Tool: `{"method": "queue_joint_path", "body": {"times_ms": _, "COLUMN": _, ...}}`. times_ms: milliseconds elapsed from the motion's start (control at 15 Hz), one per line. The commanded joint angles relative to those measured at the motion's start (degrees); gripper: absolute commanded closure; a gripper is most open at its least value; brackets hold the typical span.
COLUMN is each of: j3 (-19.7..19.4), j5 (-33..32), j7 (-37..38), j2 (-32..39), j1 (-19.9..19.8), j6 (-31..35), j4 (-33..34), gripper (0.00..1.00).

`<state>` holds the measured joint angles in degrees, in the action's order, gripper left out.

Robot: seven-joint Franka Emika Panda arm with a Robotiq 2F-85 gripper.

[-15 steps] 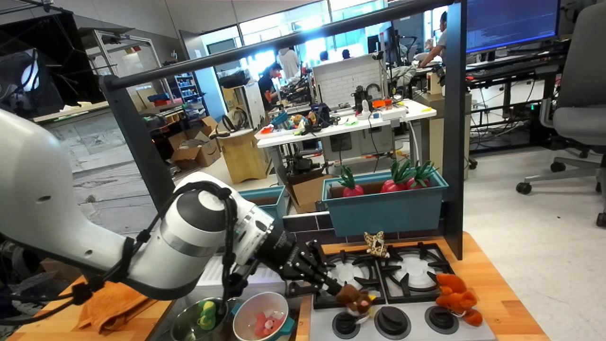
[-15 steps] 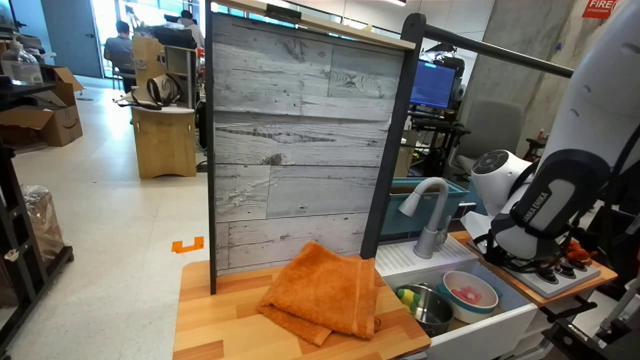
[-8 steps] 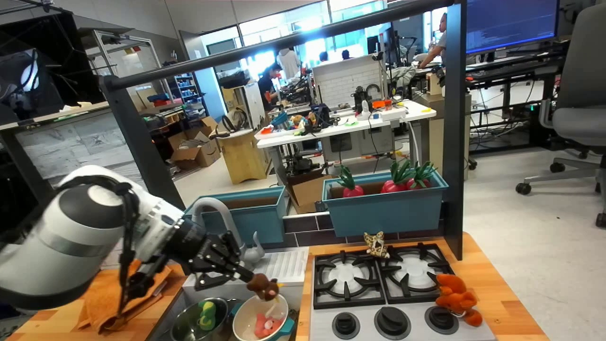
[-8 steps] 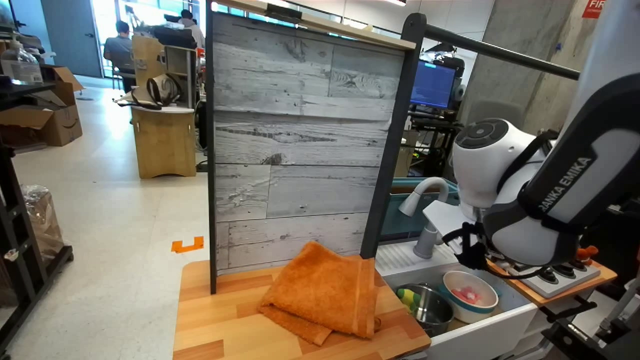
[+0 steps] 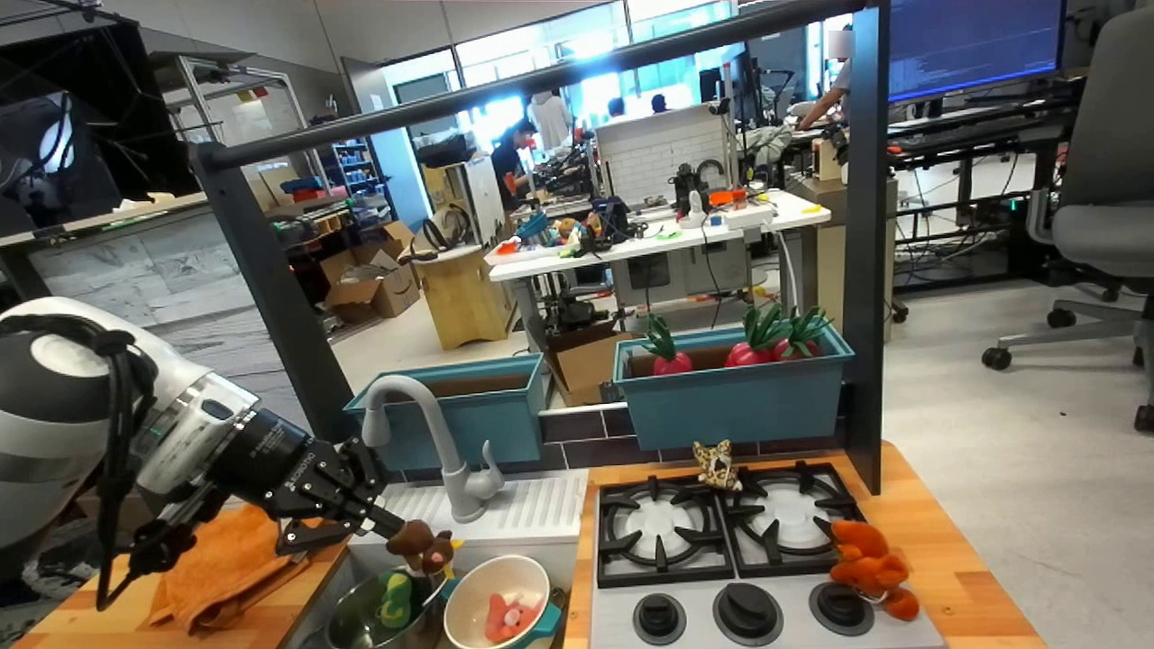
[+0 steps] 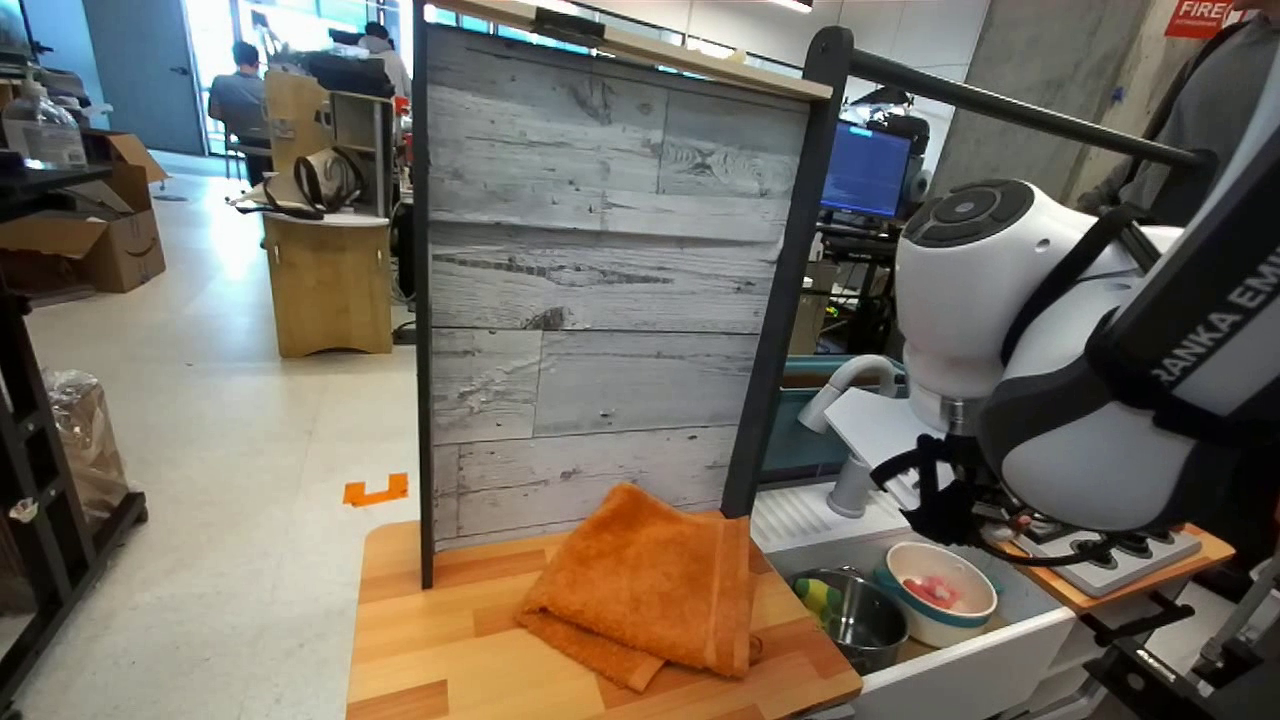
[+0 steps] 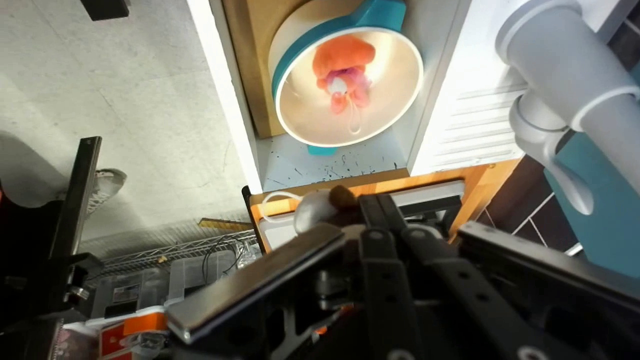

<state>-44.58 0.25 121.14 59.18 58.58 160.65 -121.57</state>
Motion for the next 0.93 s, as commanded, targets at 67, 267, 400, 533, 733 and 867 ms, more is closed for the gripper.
{"method": "queue_joint_path", "body": {"times_ms": 67, "j3": -0.06, "j5": -0.85, "j7": 0.1, "j2": -0.53, "j1": -1.61, "j6": 0.11, "j4": -0.13, "gripper": 1.0}}
{"method": "queue_joint_path", "body": {"times_ms": 267, "j3": 0.17, "j5": -0.62, "j7": 0.56, "j2": 1.02, "j1": -2.15, "j6": 4.35, "j4": 0.09, "gripper": 1.0}}
{"method": "queue_joint_path", "body": {"times_ms": 400, "j3": -1.16, "j5": 0.29, "j7": 2.76, "j2": 5.25, "j1": -1.17, "j6": 9.54, "j4": 1.2, "gripper": 1.0}}
{"method": "queue_joint_path", "body": {"times_ms": 533, "j3": -0.97, "j5": 2.08, "j7": 3.45, "j2": 9.05, "j1": -1.94, "j6": 12.73, "j4": 3.35, "gripper": 1.0}}
{"method": "queue_joint_path", "body": {"times_ms": 733, "j3": -0.48, "j5": 3.79, "j7": 1.26, "j2": 8.39, "j1": -1.56, "j6": 11.9, "j4": 2.37, "gripper": 0.72}}
{"method": "queue_joint_path", "body": {"times_ms": 867, "j3": -0.31, "j5": 4.56, "j7": 1.22, "j2": 10.36, "j1": -1.67, "j6": 12.13, "j4": 3.16, "gripper": 0.84}}
